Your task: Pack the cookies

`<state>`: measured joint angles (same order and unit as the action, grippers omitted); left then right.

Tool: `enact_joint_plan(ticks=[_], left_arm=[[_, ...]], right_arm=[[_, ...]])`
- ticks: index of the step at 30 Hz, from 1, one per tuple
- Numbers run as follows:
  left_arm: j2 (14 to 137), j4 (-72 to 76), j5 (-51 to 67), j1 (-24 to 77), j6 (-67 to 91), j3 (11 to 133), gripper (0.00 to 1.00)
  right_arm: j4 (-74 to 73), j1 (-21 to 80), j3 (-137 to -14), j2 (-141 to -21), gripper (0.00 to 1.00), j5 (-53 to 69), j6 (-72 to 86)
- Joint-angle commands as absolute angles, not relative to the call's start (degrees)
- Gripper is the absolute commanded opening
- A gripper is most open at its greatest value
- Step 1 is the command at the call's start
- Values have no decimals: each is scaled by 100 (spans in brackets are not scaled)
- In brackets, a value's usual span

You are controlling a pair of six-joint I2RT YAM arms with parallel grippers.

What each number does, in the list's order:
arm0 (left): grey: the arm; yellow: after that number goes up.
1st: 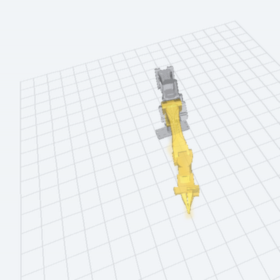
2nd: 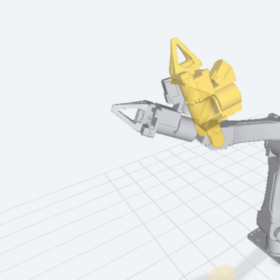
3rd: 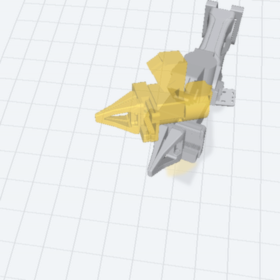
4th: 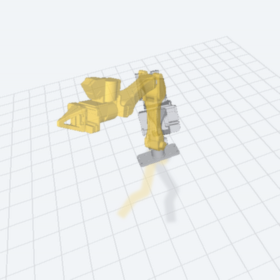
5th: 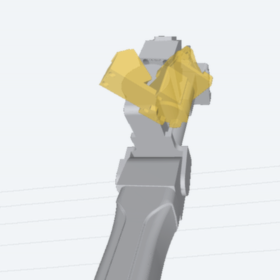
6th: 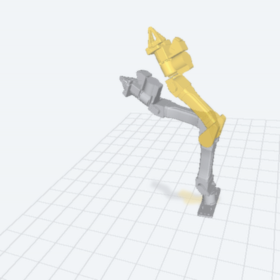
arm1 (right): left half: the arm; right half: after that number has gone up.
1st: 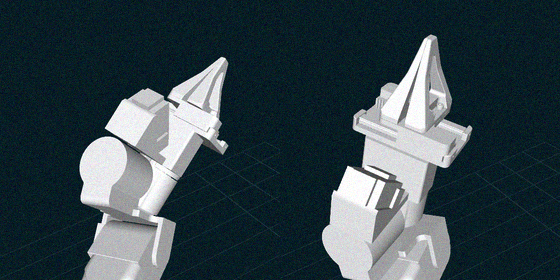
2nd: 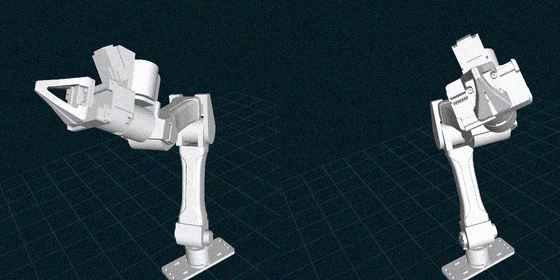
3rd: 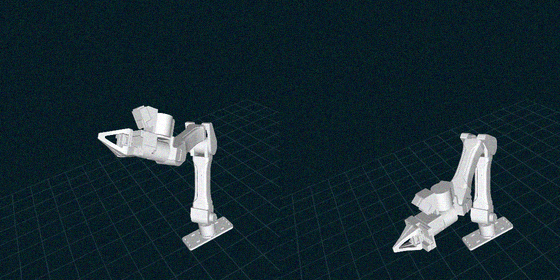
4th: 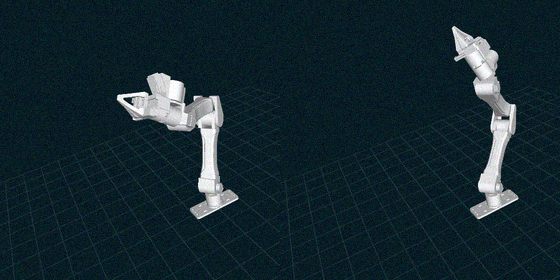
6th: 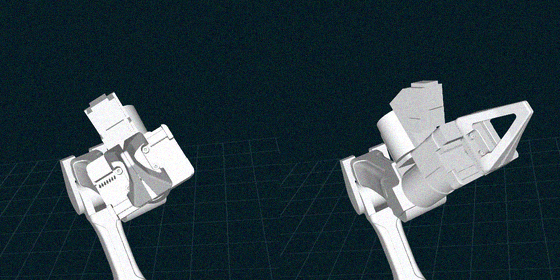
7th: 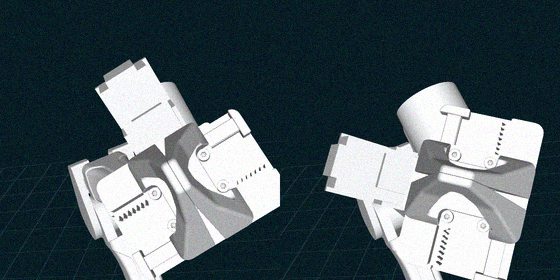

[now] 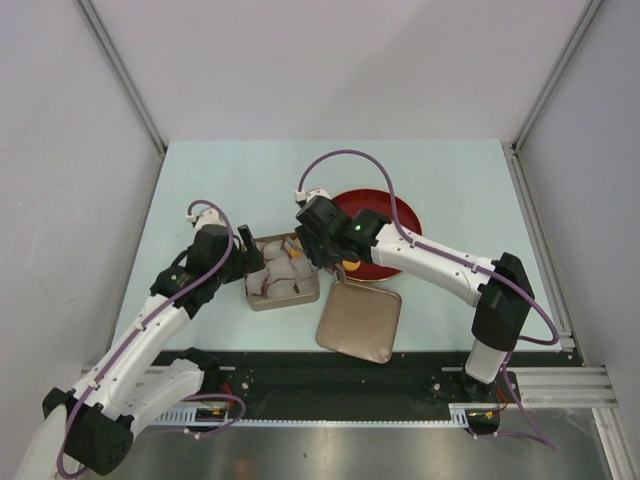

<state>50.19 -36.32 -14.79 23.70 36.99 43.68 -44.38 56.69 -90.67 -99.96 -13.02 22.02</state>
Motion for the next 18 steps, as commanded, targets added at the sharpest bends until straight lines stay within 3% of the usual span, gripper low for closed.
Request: enact_joint_plan(ticks=[1,9,18], left_arm=[[4948,-3480,-1459,2320,3612,4315,100],[4957,-3463,-1424,2320,3612,4342,100],[5045,-3375,-1354,2320,3577,4315,100]], right_arm=[[-4412,5704,-9325,-9730,54,-1485,2232],[-4640,5240,-9378,-9326,54,-1758,2180],[-4544,4052,-8316,-8815,54,-1476,2153]])
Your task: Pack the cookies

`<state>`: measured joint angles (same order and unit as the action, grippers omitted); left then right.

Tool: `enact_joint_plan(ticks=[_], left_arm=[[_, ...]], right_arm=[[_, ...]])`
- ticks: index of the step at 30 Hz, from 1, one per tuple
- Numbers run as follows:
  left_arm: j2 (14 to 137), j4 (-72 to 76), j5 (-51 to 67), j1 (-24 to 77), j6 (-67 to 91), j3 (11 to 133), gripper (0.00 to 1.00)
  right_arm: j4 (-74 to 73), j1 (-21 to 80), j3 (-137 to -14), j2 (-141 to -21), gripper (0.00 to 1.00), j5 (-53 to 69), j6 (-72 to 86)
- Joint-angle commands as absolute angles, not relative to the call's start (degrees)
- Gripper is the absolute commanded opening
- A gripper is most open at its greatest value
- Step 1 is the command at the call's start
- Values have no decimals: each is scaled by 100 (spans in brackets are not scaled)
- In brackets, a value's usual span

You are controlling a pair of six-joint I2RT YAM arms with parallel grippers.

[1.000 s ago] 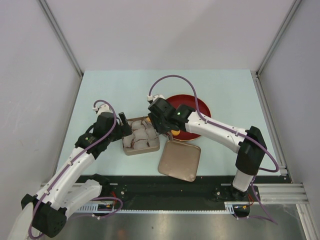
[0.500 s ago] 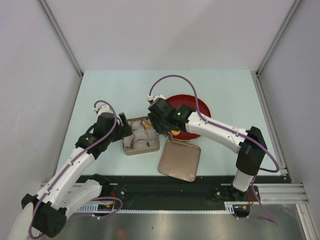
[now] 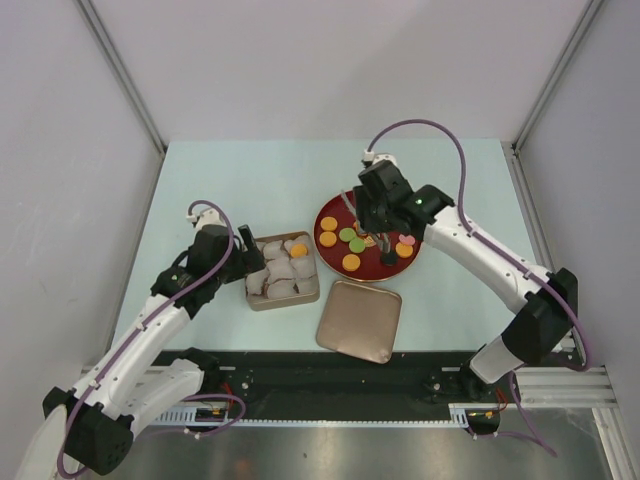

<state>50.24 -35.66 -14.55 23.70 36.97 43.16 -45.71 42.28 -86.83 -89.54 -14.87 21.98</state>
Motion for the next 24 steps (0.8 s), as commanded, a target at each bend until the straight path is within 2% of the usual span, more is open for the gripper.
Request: enact_joint_plan(ticks=[1,6,24], left_arm=[[5071,-3366,-1345,2320,3586,4315,100],[5124,-3349,-1310,2320,3560,4333,100],[5168,-3313,-1257,2320,3559,4307,100]], right_arm=[[-4527,4026,-8254,-8824,54,-1511,2153],[-4307,3850,-7876,-8903,54,-1407,2180],[-3938,3560,-7690,-9518,54,-1011,2136]])
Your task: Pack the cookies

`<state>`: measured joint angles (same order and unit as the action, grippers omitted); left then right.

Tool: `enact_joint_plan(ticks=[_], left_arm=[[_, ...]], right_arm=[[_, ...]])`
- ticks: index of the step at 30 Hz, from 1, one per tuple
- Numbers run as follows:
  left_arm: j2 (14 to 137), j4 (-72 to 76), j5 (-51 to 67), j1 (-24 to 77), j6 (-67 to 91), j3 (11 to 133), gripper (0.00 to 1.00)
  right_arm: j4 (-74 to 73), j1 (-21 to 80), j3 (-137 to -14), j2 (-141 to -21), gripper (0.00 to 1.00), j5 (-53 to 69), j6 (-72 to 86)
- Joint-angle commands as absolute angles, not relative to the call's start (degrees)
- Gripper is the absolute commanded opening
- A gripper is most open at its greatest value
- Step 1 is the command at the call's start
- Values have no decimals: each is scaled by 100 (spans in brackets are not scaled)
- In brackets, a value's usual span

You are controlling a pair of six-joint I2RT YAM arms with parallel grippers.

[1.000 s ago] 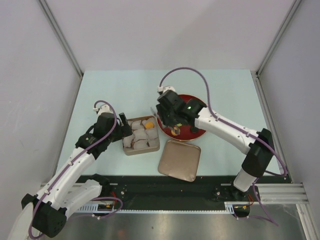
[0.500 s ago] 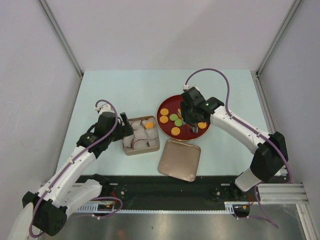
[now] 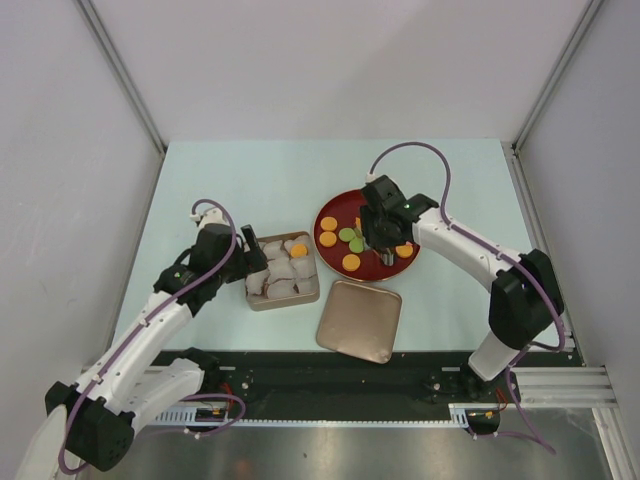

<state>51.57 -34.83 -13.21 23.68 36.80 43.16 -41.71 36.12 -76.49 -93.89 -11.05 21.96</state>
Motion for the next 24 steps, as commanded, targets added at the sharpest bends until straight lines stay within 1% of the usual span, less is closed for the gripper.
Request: enact_joint_plan(ticks=[1,4,7,10,11,15,21,24], left_arm=[[5177,-3313,-1266,2320,3551,4298,100],[5168,-3322,-1274,2320,3551,4298,100],[5177,-3313,-1283,2320,3559,4289,100],[5194,-3314,-1301,2320,3542,4289,100],[5186,-3322,-1301,2320,3551,4298,100],[5194,-3313,-1310,2320,3551,4298,100],[5194,-3357,-1371,2303,3551,4342,100],[5186,-3419,-1406,2241,3524,4403,100]], right_arm=[[-3920,3551,-7690,-9553,54,-1002,2127],[-3885,3498,-7673,-9659,53,-949,2127],[-3867,3419,-7647,-9747,49,-905,2136],[-3841,3401,-7576,-9695,41,-870,2153],[-3823,3401,-7567,-9677,36,-870,2145],[-3876,3401,-7532,-9484,30,-896,2153],[-4033,3603,-7786,-8922,27,-966,2171],[-4261,3998,-8138,-8745,27,-1247,2118]])
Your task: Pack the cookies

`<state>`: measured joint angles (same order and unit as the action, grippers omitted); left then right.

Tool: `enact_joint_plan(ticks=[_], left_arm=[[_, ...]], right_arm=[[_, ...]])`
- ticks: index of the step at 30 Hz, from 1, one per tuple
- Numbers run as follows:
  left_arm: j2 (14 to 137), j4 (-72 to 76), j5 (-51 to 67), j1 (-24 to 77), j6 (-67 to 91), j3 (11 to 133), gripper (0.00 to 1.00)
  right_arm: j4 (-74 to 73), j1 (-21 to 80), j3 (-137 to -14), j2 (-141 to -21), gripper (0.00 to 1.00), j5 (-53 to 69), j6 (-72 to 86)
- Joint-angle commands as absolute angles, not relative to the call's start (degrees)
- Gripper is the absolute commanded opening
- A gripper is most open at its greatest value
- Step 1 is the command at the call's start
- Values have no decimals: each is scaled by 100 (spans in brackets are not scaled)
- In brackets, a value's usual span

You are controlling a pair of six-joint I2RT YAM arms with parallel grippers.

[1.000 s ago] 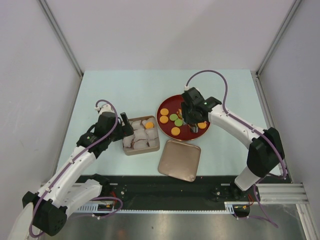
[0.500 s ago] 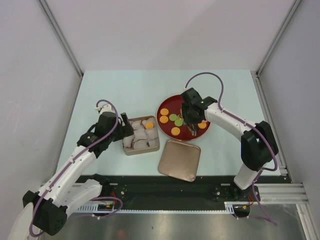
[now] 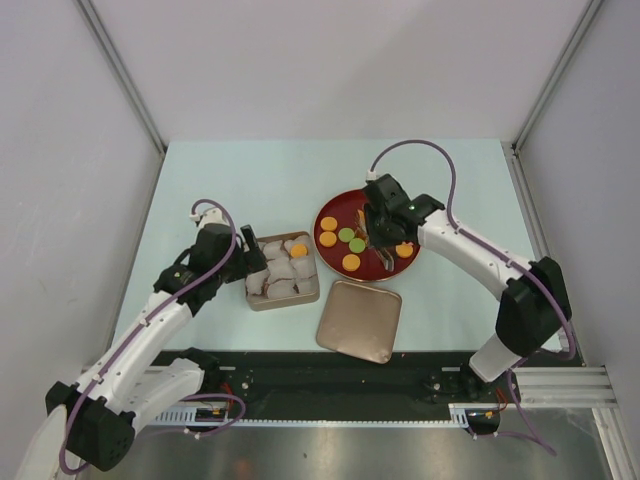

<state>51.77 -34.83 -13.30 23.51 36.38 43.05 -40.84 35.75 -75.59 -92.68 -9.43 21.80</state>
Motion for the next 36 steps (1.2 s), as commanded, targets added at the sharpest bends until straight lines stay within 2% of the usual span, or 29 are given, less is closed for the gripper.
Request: enact_joint_plan(ticks=[1,12,21,36], left_arm=[[5186,-3428,-1398,2189,3498,4456,100],[5229,-3814,-1705,1995,3849,4562,100],[4808,-3990,-1811,1679,4219,4298,100],[4579,-4096,-1802,1450,4298,4210,100]], right_arm=[[-4306,4199,-8226,-8719,27,-1292,2127],[-4298,5386,-8894,-9017,27,-1064,2312],[-4236,5836,-9158,-9545,27,-870,2347],[-4140,6346,-8895,-9782,27,-756,2470]])
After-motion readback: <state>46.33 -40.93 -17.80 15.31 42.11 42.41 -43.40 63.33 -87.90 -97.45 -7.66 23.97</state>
